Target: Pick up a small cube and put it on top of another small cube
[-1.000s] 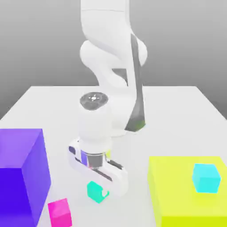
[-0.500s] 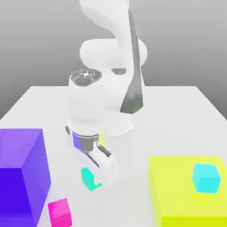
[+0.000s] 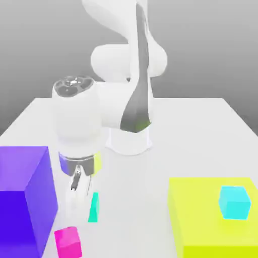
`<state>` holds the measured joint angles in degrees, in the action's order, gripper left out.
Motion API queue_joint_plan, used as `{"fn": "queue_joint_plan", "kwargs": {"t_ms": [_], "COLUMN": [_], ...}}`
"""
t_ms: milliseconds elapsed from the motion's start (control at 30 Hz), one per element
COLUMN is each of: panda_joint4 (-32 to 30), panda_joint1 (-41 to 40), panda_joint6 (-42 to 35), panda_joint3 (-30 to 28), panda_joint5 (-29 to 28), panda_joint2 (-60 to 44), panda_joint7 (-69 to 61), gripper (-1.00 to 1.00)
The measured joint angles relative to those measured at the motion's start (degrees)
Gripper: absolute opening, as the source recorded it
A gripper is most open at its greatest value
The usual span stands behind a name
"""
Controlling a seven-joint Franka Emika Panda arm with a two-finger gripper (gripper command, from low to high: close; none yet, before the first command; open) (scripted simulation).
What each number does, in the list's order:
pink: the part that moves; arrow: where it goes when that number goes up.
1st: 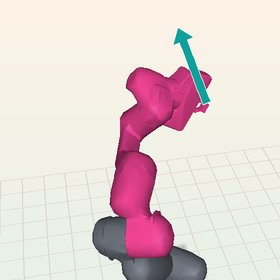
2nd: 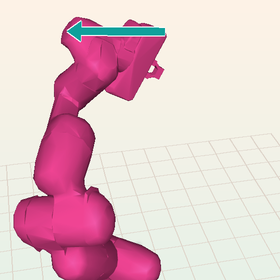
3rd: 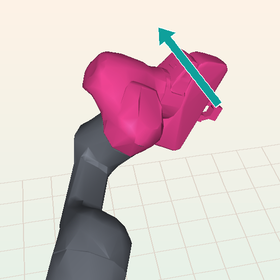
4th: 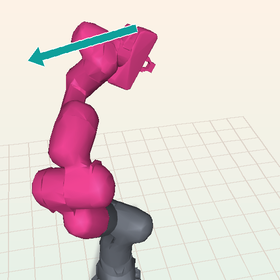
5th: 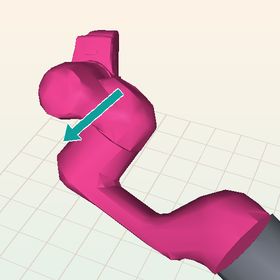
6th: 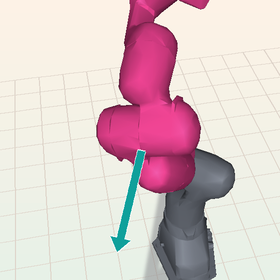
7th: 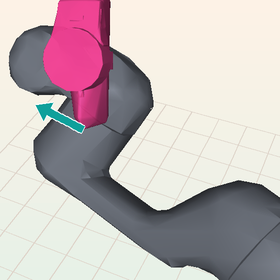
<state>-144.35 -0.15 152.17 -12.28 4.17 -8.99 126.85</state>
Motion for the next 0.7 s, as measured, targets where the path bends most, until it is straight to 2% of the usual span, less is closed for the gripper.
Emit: {"fn": "queue_joint_plan", "kwargs": {"t_ms": [333,467,500,700], "panda_joint4": [5.4,6.3,6.5,6.6], "panda_joint1": [0.4,-1.1,-1.7,-2.0], "panda_joint6": [-4.0,1.3,3.1,3.9], "panda_joint3": [-3.7,-2.1,-1.2,-0.7], "panda_joint5": [0.9,4.6,5.6,6.2], "panda_joint2": [-0.7,-7.0,-9.0,-10.0], "panda_joint7": [20.7,20.0,19.4,19.0], "gripper": [-1.00,-1.00,1.00,1.00]}}
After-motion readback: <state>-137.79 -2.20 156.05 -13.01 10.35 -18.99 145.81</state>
